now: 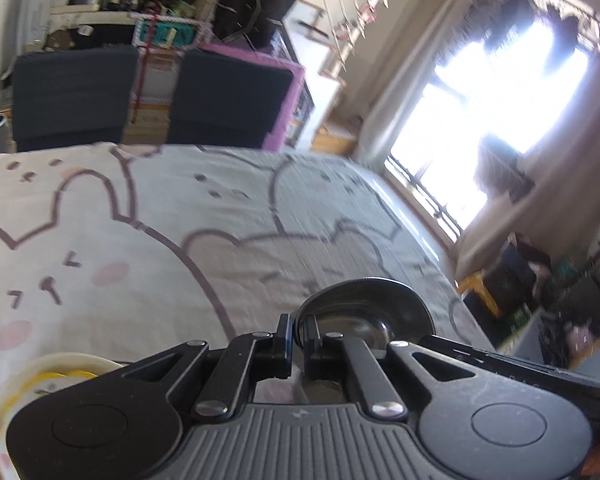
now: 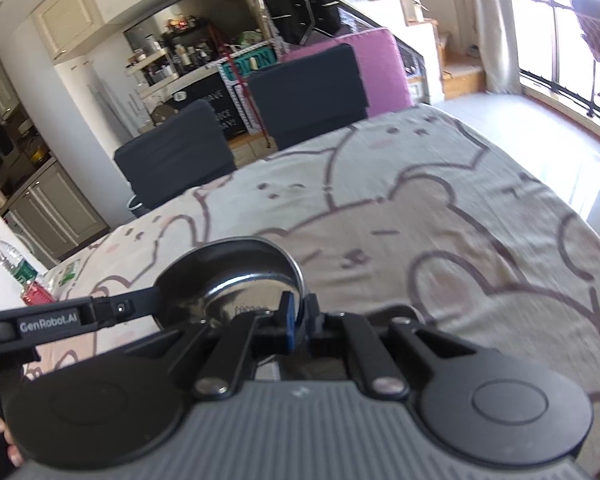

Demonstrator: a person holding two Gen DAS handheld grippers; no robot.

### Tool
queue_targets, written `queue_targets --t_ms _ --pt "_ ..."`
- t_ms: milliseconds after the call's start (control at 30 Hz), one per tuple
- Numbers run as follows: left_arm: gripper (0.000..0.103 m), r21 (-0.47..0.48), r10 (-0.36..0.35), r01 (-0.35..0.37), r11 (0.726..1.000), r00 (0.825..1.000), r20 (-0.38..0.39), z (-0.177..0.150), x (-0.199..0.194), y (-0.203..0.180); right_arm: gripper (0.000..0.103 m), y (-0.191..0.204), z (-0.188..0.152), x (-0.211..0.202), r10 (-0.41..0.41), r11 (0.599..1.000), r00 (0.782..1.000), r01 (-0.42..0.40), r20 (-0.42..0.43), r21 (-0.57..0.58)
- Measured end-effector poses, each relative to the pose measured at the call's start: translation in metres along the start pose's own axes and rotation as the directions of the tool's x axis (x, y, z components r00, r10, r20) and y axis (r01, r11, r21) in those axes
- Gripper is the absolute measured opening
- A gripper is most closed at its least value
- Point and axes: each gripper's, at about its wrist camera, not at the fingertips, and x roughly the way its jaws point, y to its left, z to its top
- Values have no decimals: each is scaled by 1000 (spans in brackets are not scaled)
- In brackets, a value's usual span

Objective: Organize plates and bowls
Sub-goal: 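Lift the round steel bowl with both grippers and carry it toward the steel dishes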

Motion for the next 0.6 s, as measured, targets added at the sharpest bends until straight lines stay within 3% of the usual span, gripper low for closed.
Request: queue_targets --t_ms 200,400,600 --pt "5 65 -7 12 998 997 -75 -13 25 -17 6 -25 -20 -3 -37 997 999 38 -12 66" --pt "5 73 -23 33 997 992 -128 -18 44 -22 6 -40 -28 -5 -58 992 998 61 -30 107" --pt "5 98 -11 29 995 984 -178 -22 60 -25 6 -48 -34 -6 -86 991 994 92 -66 100"
